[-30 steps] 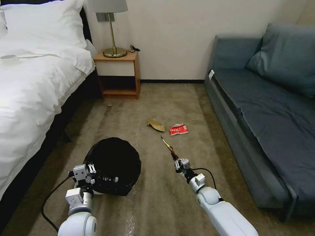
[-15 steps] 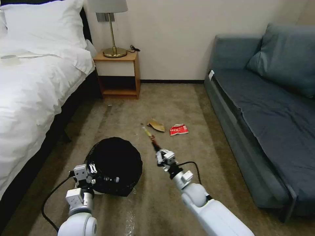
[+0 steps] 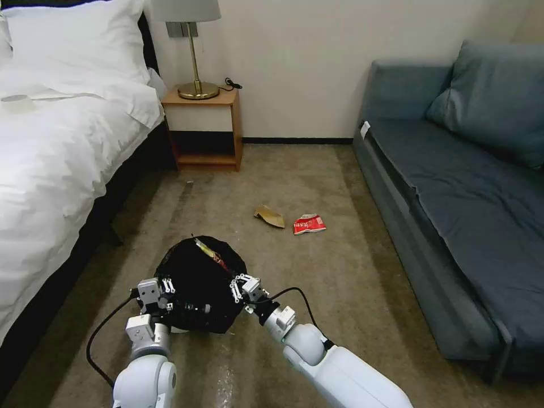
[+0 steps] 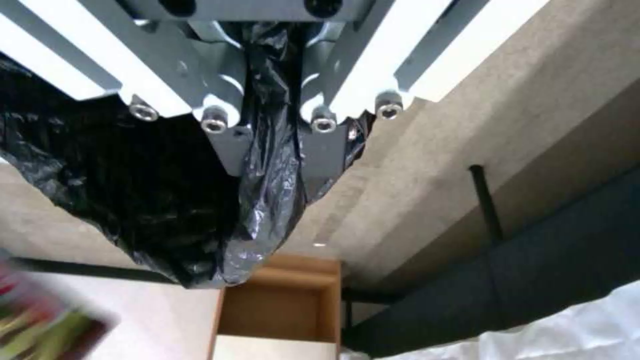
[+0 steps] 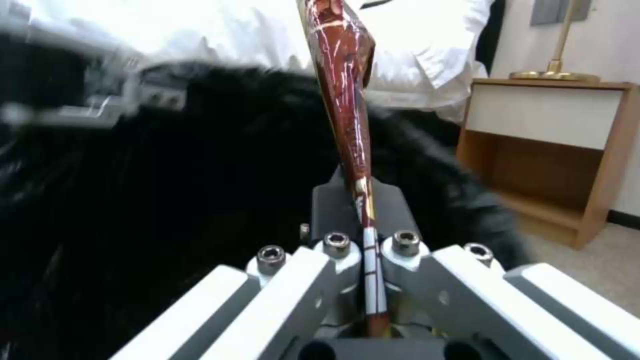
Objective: Pick up the trash bin, then pick up the garbage on the floor and place it into the trash bin.
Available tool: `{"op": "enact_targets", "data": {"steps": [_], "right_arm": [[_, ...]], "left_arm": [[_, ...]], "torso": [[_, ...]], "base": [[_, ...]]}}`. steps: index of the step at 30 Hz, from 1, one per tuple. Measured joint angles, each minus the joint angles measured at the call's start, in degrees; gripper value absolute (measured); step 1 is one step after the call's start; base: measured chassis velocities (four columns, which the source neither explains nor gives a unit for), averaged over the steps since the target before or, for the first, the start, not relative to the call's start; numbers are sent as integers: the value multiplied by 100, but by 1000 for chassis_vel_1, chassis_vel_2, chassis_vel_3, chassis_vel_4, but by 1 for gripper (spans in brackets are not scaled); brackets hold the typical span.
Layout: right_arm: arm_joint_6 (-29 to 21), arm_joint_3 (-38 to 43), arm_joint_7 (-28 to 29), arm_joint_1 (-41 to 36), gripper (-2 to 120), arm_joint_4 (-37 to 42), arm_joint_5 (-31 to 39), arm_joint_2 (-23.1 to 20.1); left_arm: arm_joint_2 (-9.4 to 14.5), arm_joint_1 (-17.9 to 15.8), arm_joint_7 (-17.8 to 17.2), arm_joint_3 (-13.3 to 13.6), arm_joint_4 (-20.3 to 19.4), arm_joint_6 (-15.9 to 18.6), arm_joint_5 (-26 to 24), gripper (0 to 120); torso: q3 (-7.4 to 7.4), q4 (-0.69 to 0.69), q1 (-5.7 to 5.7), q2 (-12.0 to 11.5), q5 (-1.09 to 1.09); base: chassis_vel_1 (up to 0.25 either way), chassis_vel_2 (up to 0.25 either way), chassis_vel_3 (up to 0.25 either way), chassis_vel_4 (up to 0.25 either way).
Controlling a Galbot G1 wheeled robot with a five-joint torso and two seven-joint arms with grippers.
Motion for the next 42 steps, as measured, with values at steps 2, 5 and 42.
{"op": "enact_targets", "data": {"steps": [2,5,42], "right_arm": [[25,-19,16,-41,0,-61,-64,35],[63,-5,21,-90,1,-140,-152,60],[-118,960,426,-161,100,443,-22,21]], "left_arm": [[-28,12,1,59,-56,15,26,5],[-51,32,8,86,-73,17,54,5],[-49,91,9,-21,-26,-66,95,5]], "torso": [[0,0,0,0,1],[0,-1,0,0,1],[0,1,0,0,0]], "base": [[0,0,0,0],[0,0,0,0],[0,0,0,0]]}}
